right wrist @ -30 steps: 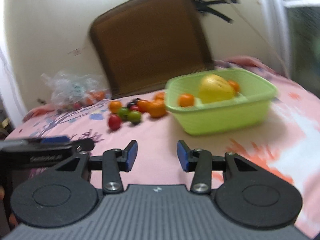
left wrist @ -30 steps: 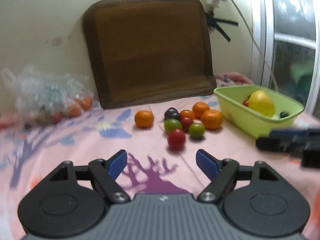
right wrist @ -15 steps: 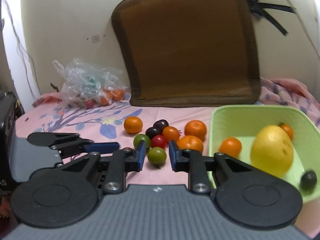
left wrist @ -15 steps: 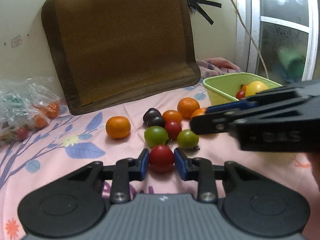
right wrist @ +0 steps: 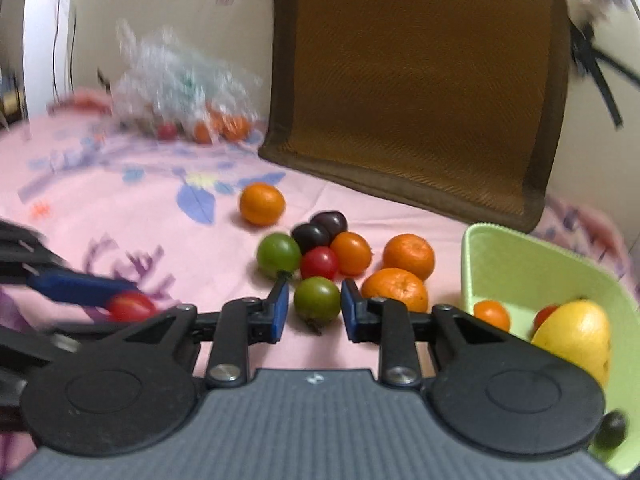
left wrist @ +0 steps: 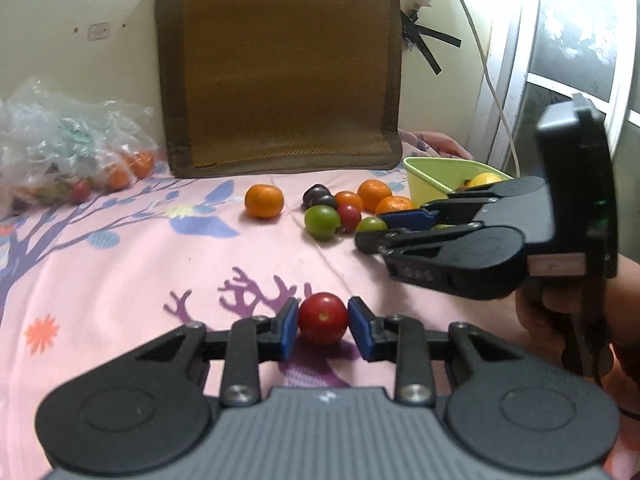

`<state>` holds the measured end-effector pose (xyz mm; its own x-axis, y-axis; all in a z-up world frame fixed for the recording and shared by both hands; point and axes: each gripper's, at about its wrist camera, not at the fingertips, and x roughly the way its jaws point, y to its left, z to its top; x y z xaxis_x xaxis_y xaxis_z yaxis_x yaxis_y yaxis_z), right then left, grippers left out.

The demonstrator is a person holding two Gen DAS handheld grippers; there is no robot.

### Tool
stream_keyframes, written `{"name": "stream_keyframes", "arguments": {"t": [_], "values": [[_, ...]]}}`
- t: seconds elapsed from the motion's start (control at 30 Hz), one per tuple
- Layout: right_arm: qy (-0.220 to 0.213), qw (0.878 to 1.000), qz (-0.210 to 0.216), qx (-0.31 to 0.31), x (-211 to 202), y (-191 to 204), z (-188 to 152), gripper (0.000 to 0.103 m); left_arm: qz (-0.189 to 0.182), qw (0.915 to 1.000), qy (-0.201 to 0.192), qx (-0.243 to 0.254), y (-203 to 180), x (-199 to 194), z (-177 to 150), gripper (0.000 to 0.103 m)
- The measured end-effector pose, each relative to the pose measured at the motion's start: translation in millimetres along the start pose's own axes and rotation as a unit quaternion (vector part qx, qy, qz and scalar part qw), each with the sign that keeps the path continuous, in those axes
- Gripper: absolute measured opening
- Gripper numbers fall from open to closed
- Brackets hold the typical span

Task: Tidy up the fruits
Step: 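Carry both tomatoes into the green basket and open both tools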

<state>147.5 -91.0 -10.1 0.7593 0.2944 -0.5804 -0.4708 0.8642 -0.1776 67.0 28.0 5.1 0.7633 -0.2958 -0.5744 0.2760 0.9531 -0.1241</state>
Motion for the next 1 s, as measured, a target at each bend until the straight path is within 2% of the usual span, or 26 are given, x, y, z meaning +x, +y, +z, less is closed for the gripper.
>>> {"name": "stream_keyframes", "arguments": {"t": [0.07,0.13,0.23,0.33,0.47,0.53,0.63,0.87,1.0], "values": [[-0.004,1.000,-0.004,-0.001,-5,-1,-3,0.027,-0.007,1.0000,-0.002,-0.007,-1,-4,3,0.028],[-0.020,0.999,0.015,0.029,-20,-5,-7,0.027,-0.023,0.9995,-0.013,-0.015,-5,-8,12,0.028],[-0.081,0.994,0.019,0.064,-62,-9,-16,0.027,-0.056,0.9977,-0.036,-0.007,-24,-7,31,0.028],[-0.133,0.985,-0.036,0.100,-105,-25,-33,0.027,-0.094,0.9939,-0.053,0.024,-59,9,51,0.028],[-0.142,0.973,-0.106,0.147,-132,-62,-57,0.028,-0.116,0.9908,-0.041,0.055,-103,48,69,0.028],[-0.136,0.969,-0.126,0.164,-136,-82,-66,0.028,-0.112,0.9912,-0.031,0.062,-118,66,73,0.028],[-0.130,0.966,-0.132,0.181,-135,-100,-75,0.029,-0.099,0.9927,-0.017,0.066,-129,84,74,0.029],[-0.133,0.965,-0.120,0.191,-123,-111,-85,0.032,-0.075,0.9927,-0.013,0.093,-142,86,67,0.036],[-0.140,0.961,-0.122,0.204,-126,-109,-92,0.032,-0.081,0.9931,-0.024,0.081,-138,72,67,0.043]]}}
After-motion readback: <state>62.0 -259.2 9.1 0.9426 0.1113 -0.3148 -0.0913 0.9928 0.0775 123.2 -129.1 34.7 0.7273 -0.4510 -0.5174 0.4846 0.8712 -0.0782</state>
